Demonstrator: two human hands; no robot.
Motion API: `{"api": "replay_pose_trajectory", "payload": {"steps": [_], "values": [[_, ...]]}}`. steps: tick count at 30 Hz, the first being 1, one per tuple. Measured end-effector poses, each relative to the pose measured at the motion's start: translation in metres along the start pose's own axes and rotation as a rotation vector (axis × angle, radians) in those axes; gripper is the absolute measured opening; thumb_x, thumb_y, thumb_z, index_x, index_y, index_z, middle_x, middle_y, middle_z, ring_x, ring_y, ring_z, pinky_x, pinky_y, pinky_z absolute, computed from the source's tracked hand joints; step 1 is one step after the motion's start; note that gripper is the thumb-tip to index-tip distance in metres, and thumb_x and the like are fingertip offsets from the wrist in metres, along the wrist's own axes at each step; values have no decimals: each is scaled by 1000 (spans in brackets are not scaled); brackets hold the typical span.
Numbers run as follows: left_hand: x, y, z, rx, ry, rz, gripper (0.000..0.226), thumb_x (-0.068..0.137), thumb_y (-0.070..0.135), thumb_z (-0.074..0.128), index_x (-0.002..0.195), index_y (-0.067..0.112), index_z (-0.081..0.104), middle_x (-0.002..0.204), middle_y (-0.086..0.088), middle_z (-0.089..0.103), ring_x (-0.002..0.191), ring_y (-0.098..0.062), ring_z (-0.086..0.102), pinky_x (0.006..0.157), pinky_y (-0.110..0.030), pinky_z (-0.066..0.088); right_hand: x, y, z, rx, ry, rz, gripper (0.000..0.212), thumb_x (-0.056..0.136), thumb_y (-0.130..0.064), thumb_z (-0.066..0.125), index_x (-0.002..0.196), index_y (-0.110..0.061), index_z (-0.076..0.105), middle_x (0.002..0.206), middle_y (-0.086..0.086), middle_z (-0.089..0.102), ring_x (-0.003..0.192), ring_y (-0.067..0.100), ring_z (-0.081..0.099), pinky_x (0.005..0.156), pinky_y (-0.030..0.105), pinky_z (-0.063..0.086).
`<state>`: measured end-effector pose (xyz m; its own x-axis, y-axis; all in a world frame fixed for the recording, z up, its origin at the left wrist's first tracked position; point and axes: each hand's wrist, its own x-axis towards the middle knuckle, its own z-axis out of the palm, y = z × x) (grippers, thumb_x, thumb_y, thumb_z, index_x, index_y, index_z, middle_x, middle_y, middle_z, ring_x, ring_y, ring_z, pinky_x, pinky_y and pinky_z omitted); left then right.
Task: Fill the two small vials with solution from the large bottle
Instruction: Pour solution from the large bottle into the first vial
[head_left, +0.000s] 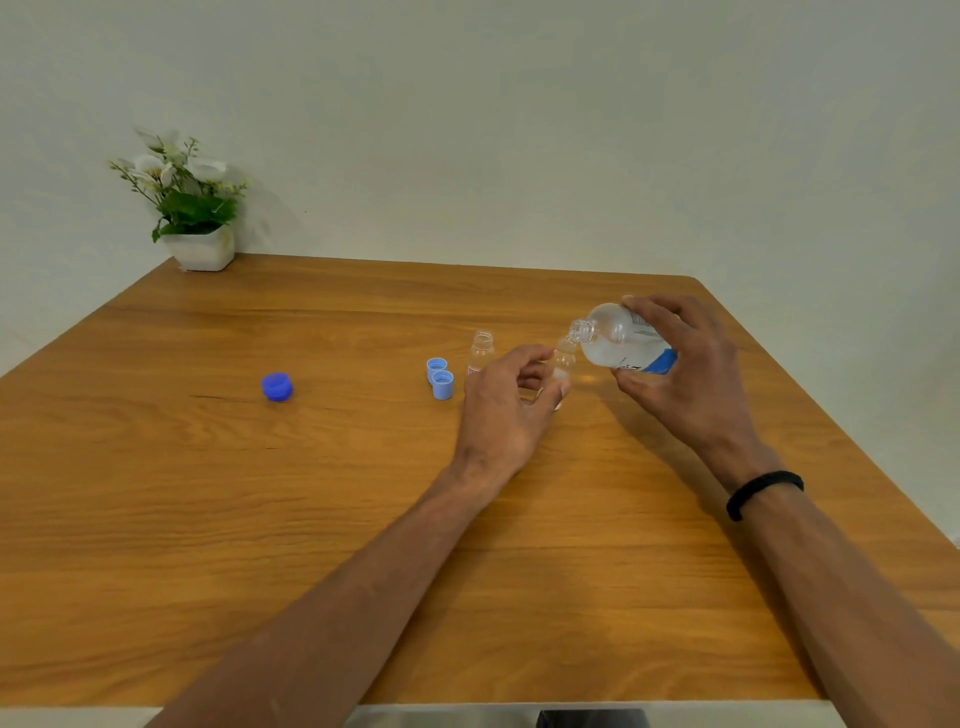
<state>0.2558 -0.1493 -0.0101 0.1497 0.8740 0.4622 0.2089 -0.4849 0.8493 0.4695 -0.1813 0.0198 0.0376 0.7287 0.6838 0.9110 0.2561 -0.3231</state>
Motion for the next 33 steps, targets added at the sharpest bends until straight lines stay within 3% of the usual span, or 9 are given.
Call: {"api": "replay_pose_trajectory", "payload": {"steps": [7, 21, 33], "values": [[0, -1, 0, 7, 0, 7, 44, 90, 20, 82, 132, 14, 69, 104, 6, 75, 94, -4, 71, 81, -16, 61, 0, -1, 0, -1, 10, -12, 75, 75, -10, 91, 144, -16, 64, 137, 8, 60, 127, 26, 56, 106, 47, 53], [0, -1, 0, -11, -4, -8, 42, 91, 17, 81, 131, 12, 70, 102, 5, 75, 96, -5, 72, 71, -5, 53, 0, -2, -1, 4, 6, 3, 74, 75, -9, 90, 144, -15, 64, 137, 9, 61, 128, 29, 56, 106, 52, 53], [-1, 1, -1, 12, -17, 3, 43, 91, 18, 81, 132, 13, 69, 99, 12, 72, 95, -1, 70, 77, -3, 52, 0, -2, -1, 0, -8, 14, 75, 76, -11, 91, 146, -17, 62, 139, 9, 60, 130, 28, 55, 107, 53, 53]]}}
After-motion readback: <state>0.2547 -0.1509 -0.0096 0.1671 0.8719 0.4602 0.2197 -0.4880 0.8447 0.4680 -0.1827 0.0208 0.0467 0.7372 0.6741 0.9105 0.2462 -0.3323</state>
